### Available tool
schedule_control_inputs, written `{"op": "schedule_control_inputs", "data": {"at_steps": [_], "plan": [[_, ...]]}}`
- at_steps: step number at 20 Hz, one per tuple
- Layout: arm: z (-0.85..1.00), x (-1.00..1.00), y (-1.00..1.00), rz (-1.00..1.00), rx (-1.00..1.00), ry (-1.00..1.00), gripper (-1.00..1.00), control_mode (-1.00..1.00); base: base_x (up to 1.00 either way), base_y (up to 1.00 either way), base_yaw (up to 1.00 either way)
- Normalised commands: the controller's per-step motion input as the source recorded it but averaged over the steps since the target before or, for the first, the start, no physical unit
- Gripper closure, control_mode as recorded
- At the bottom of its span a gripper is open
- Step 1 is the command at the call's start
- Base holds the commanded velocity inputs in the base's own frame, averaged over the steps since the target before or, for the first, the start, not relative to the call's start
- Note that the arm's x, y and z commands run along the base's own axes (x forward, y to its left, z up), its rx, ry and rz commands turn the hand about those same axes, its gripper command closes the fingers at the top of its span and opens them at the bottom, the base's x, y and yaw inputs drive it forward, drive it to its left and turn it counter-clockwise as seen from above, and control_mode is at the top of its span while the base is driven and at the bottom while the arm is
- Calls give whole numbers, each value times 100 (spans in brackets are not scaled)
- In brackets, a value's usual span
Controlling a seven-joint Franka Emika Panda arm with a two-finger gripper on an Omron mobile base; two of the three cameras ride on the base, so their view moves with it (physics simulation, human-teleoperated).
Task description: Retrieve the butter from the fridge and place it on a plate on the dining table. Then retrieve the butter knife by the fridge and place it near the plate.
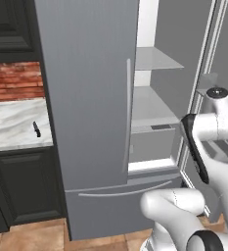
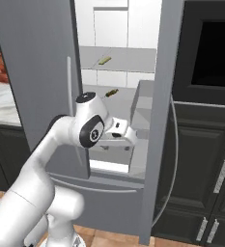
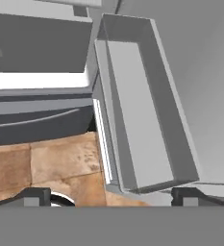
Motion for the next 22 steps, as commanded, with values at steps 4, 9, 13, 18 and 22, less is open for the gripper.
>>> {"op": "schedule_control_inputs", "data": {"at_steps": [4, 9, 13, 18, 22], "plan": [[-4, 0, 60, 20, 10, -12, -100, -100, 0, 0, 0], [0, -56, 39, 11, 12, -14, -100, -100, 0, 0, 0], [8, 4, 89, 16, 6, -33, -100, -100, 0, 0, 0], [46, 70, 100, 4, 8, -15, -100, -100, 0, 0, 0], [60, 53, 65, -7, 3, 0, -100, -100, 0, 0, 0]]}}
